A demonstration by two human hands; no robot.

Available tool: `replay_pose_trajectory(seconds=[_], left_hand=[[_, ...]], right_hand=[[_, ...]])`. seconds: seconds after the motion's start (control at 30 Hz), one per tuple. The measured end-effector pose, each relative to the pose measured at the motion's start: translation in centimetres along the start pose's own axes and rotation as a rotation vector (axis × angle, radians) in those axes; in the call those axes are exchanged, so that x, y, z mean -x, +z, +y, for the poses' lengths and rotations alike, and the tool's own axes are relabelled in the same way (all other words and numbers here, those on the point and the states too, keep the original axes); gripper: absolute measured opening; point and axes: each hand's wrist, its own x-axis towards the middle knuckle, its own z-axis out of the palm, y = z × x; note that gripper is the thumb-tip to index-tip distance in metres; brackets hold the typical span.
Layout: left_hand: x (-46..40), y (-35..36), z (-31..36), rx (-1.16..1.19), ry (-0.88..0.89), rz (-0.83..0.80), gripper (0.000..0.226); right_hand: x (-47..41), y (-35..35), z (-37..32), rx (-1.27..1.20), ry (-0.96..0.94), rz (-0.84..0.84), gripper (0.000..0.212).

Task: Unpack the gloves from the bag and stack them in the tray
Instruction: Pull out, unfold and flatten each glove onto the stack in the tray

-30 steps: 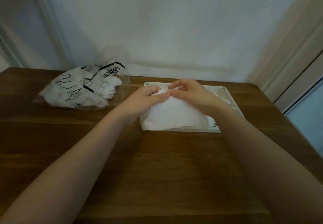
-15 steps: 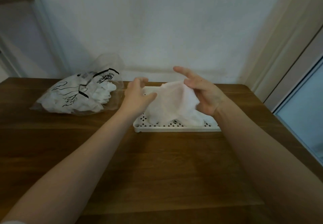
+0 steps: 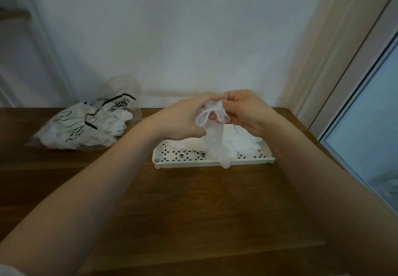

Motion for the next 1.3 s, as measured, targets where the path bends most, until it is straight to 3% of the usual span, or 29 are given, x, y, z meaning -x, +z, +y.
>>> replay_pose_trajectory(seconds=[0.07, 0.27, 0.47, 0.57, 0.63, 0.77, 0.9, 1.13, 1.23, 1.3], left_hand=[[-0.5, 0.3, 0.0, 0.006, 0.002, 0.009, 0.073], [-1.9, 1.3, 0.2, 0.238, -0.022, 0.298, 0.030], [-3.1, 1.5, -0.3, 0.456, -0.122, 0.333, 0.036], [-3.6, 1.4, -1.0, 0.517, -0.182, 0.419, 0.030], [-4.2, 1.2, -1.5, 0.526, -0.220, 0.456, 0.031], [-5.5, 1.3, -3.0, 0.557, -0.269, 0.457, 0.033], [-6.6, 1.5, -4.9, 0.540, -0.308, 0.412, 0.030], [-9.1, 0.4, -6.1, 0.456, -0.189, 0.471, 0.037], [-7.8, 1.0, -7.6, 0.243, -0.131, 0.349, 0.021], [-6.3, 2.1, -8.7, 0.073, -0.122, 0.228, 0.022]], right_hand=[[0.2, 0.0, -0.2, 0.123, 0.000, 0.072, 0.008], [0.6, 0.2, -1.2, 0.334, -0.064, 0.171, 0.037], [-0.2, -1.5, 0.0, 0.426, -0.102, 0.165, 0.041], [-0.6, -3.1, 1.6, 0.293, -0.062, 0.005, 0.009], [-0.8, -4.1, 2.2, 0.197, -0.022, -0.047, 0.005], [-1.7, -5.7, 2.8, 0.197, 0.040, -0.008, 0.005], [-2.8, -6.8, 3.7, 0.292, 0.031, 0.138, 0.012], [-5.7, -8.4, 2.8, 0.849, -0.362, 0.529, 0.011], [-5.4, -8.2, 4.6, 1.115, -0.495, 0.447, 0.010], [-4.7, -7.0, 6.7, 1.271, -0.378, 0.246, 0.013]])
